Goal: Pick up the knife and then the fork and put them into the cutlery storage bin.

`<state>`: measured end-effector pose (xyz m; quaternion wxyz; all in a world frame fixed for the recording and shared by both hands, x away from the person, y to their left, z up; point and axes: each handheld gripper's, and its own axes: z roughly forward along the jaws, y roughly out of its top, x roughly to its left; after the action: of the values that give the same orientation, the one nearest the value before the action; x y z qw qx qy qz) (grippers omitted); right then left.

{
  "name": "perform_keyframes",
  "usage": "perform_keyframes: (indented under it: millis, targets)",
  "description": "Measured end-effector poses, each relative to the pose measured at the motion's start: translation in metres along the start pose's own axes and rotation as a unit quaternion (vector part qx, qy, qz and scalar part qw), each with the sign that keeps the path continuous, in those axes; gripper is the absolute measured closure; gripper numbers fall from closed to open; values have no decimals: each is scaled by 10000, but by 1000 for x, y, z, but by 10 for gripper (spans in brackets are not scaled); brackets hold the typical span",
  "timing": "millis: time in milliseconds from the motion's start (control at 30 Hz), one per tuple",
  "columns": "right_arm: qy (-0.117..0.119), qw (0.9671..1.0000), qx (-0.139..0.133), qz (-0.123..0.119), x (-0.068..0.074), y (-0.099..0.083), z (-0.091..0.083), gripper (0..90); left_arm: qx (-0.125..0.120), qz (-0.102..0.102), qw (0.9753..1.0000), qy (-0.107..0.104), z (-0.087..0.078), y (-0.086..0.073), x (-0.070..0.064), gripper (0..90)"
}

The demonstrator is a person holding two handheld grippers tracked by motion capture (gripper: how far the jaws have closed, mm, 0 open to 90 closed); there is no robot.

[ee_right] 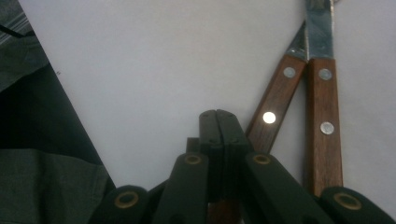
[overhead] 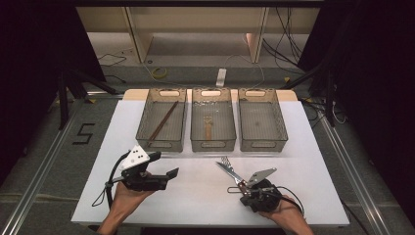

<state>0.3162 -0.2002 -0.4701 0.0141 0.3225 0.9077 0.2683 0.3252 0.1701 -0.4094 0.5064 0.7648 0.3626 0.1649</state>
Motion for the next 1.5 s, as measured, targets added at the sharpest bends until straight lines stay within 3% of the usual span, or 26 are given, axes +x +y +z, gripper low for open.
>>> perform_keyframes:
  millis: [167,467,567,633,800,967,1133,1300,1500]
  targets:
    - [-90,9999,59,-80,-3,-1,-2,900,-46,-10,10000,10,-1,0,0,162]
    - [-196,9997,124,17,-7,-1,-4,900,-114,-26,9999,23,-2,0,0,162]
    - [-157,9998,90,-7,-9,-1,-5,900,-121,-20,9999,34,-3,0,0,162]
    - [-59,9999,-80,-36,-10,0,-10,897,-149,-11,9999,48,-3,0,0,162]
    - [-84,9989,-414,-182,-11,6,-21,777,-196,-14,9998,64,-3,0,0,162]
    - [-204,9984,-512,-151,-16,11,-28,474,-203,-23,9998,69,-4,0,0,161]
    - [-245,9981,-542,-127,-23,18,-35,259,-223,5,9997,86,-5,0,0,161]
    - [-256,9979,-586,-115,-31,22,-36,241,-240,-14,9997,97,-5,0,0,161]
    - [-536,9980,-271,-216,-37,25,-32,279,-237,-17,9996,116,-5,0,1,161]
